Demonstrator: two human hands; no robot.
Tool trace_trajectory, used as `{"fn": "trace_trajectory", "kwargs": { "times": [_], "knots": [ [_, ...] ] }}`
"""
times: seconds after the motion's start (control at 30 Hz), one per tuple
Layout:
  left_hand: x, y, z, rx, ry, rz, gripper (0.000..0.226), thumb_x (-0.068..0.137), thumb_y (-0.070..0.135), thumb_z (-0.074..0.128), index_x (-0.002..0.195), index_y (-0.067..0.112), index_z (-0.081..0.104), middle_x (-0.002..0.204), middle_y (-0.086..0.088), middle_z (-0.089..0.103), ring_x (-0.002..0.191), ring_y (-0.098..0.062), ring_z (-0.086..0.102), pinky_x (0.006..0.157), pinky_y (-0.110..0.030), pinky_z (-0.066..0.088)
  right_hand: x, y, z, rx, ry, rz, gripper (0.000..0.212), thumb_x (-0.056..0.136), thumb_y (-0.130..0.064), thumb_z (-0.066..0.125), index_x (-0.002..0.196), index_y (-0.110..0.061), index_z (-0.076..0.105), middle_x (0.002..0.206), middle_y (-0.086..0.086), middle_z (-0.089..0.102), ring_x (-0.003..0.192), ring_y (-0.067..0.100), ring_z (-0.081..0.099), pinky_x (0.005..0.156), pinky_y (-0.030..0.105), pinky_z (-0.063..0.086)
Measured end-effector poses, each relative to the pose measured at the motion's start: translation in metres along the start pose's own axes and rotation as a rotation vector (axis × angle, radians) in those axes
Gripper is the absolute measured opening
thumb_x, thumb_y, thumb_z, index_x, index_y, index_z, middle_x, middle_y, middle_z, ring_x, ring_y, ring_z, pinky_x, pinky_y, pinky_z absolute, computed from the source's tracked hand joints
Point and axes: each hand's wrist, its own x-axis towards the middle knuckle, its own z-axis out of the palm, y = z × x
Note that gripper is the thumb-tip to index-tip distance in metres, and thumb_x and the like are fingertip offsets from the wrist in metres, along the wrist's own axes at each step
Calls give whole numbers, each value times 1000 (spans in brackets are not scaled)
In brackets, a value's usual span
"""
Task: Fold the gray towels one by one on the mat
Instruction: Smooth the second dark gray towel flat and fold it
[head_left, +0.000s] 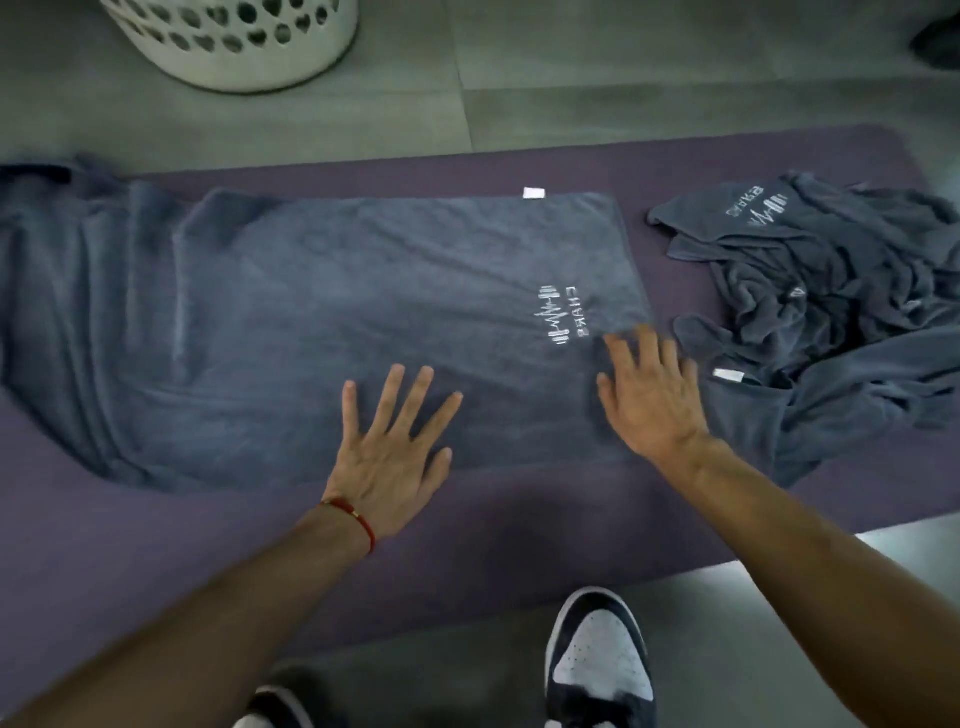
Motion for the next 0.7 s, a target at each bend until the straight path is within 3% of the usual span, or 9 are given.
{"fn": "trace_trajectory", "kwargs": {
  "times": [0.13, 0.23, 0.3, 0.43, 0.57, 0.7],
  "knots": [
    [-32, -75, -13, -17, -85, -316, 63, 97, 46, 26, 155, 23, 35, 162, -14, 28, 151, -35, 22, 114, -71, 17, 37, -95, -14, 34, -23, -428, 55, 99, -44, 33, 146, -18, 46, 149, 13, 42, 130, 36, 46, 100, 57, 40],
    [-71, -127, -21, -84, -78, -547, 62, 93, 40, 30, 150, 19, 39, 150, -18, 40, 137, -37, 36, 112, -62, 29, 55, -189, -34, 74, -67, -630, 70, 96, -52, 15, 143, -13, 49, 146, 14, 47, 129, 35, 49, 100, 55, 40],
    [-99, -151, -24, -175, -50, -709, 58, 93, 36, 39, 148, 16, 37, 140, -16, 46, 127, -37, 41, 104, -55, 39, 62, -251, -45, 86, -93, -749, 73, 95, -54, 9, 145, -15, 45, 150, 13, 43, 132, 33, 45, 103, 54, 37],
    [-142, -185, -24, -372, 25, -988, 54, 96, 33, 47, 147, 18, 36, 140, -12, 48, 129, -36, 39, 96, -53, 42, 71, -358, -56, 116, -79, -923, 55, 104, -49, 23, 150, -24, 38, 156, 6, 35, 139, 28, 39, 109, 53, 31],
    [-159, -218, -23, -412, 12, -1070, 52, 99, 30, 44, 150, 21, 36, 150, -8, 42, 137, -34, 33, 103, -55, 37, 90, -432, -67, 153, -126, -974, 52, 105, -44, 28, 151, -23, 37, 156, 4, 35, 140, 28, 38, 109, 53, 31],
    [-160, -251, -21, -473, 64, -1146, 53, 100, 31, 43, 151, 20, 37, 152, -8, 42, 141, -34, 31, 106, -54, 36, 115, -471, -71, -23, -202, -1062, 56, 104, -45, 29, 157, -26, 25, 167, 3, 15, 152, 26, 17, 116, 57, 24]
  ]
}}
